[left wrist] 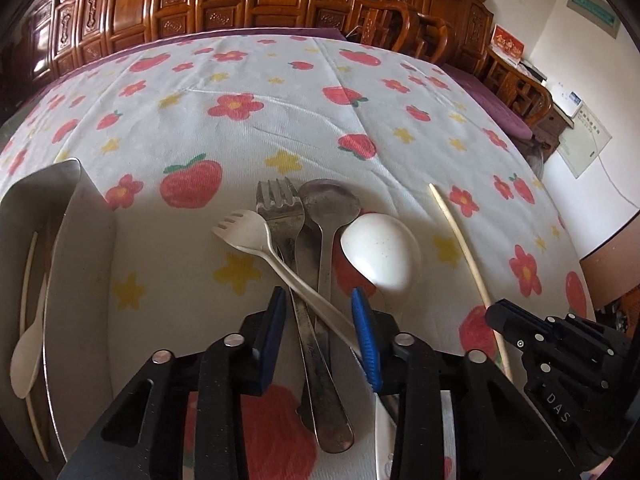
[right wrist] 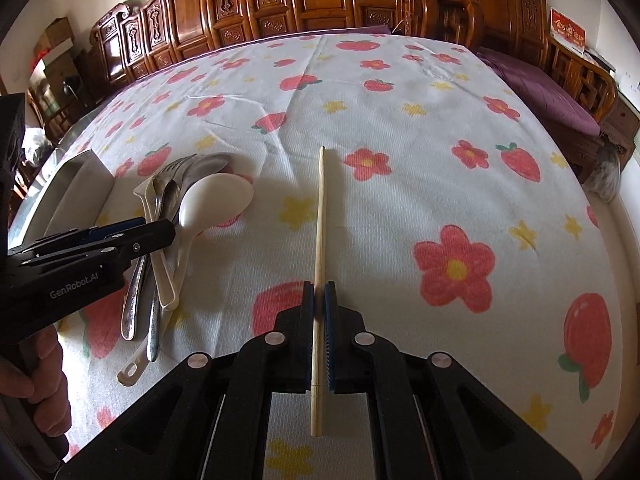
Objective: Organize utensils
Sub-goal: 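Grasp a white plastic fork with the left tool while the right tool holds the chopstick, then carry the white fork into the metal tray and open the left tool while right holds chopstick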
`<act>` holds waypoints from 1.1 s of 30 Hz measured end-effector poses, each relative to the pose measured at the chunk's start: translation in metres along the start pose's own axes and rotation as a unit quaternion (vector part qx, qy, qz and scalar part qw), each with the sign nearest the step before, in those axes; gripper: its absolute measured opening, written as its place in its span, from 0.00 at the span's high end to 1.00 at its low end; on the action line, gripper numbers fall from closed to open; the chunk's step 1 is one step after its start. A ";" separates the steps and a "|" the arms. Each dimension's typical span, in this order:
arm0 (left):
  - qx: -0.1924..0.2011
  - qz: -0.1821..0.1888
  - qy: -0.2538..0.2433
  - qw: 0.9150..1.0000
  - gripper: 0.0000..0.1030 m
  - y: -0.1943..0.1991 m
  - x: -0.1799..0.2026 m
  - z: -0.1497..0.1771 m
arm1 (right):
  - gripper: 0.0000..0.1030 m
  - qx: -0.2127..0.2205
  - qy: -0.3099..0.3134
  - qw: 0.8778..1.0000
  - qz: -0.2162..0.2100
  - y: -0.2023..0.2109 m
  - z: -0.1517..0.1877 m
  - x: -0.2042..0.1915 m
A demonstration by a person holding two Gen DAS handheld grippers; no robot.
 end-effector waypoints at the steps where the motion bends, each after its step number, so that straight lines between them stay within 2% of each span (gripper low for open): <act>1: 0.000 0.003 0.004 1.000 0.79 0.000 -0.001 0.000 | 0.94 0.000 0.000 1.000 0.000 0.000 0.000 0.000; 3: 0.000 0.009 0.010 1.000 0.84 0.001 -0.004 0.001 | 0.94 0.000 0.000 1.000 0.000 0.000 0.000 0.000; 6: 0.001 0.021 0.023 1.000 0.86 0.004 -0.009 0.002 | 0.94 0.000 -0.001 1.000 0.000 0.000 0.000 0.000; 10: 0.007 0.022 0.018 1.000 0.97 0.010 -0.010 0.003 | 0.94 0.000 0.001 1.000 0.002 0.000 0.000 0.000; 20: 0.026 0.031 -0.013 0.999 0.97 0.036 -0.004 0.007 | 0.94 0.002 0.003 1.000 0.003 0.001 0.000 -0.001; 24: 0.039 0.026 -0.038 0.998 0.97 0.054 -0.001 0.009 | 0.94 0.012 0.006 1.000 0.003 0.008 -0.004 -0.006; 33: 0.058 0.018 -0.051 0.997 0.97 0.090 -0.017 0.008 | 0.94 0.046 0.039 0.998 -0.003 0.029 -0.010 -0.035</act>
Point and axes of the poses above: each gripper's, at about its wrist camera, not at the fingertips, and y roughly against the way its jaws point, x to its right, z to its underside, the point moved 2 cm from there along -y, roughly the way its jaws point, and after that the axes turned 4 degrees about x, right-handed, at the moved point
